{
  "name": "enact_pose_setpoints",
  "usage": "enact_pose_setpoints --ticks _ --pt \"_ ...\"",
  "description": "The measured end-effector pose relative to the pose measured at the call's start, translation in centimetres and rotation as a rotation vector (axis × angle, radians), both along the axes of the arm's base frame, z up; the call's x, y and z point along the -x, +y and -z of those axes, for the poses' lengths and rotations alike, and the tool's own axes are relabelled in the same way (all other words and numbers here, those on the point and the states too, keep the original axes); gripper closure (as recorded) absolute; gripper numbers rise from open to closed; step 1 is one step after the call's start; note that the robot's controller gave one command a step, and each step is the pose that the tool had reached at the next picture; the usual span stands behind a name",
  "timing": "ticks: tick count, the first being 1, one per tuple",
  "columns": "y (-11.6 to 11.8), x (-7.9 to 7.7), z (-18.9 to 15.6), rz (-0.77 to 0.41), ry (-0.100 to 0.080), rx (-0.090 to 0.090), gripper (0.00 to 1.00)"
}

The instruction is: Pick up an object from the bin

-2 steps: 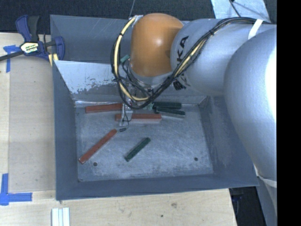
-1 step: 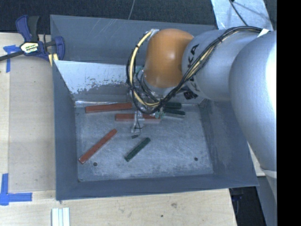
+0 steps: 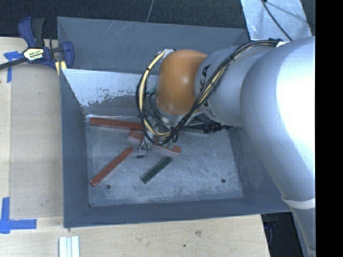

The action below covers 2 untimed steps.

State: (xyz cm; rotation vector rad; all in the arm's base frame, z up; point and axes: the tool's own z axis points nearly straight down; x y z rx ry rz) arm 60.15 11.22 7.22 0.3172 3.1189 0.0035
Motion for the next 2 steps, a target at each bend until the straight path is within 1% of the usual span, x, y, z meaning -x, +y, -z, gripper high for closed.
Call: enact_pose_setpoints --ticks 1,2 --pt "0.0 0.0 0.0 0.000 0.000 0.000 1.00" --pt "0.6 1.4 -9.3 0.016 0.005 0.001 1.00"
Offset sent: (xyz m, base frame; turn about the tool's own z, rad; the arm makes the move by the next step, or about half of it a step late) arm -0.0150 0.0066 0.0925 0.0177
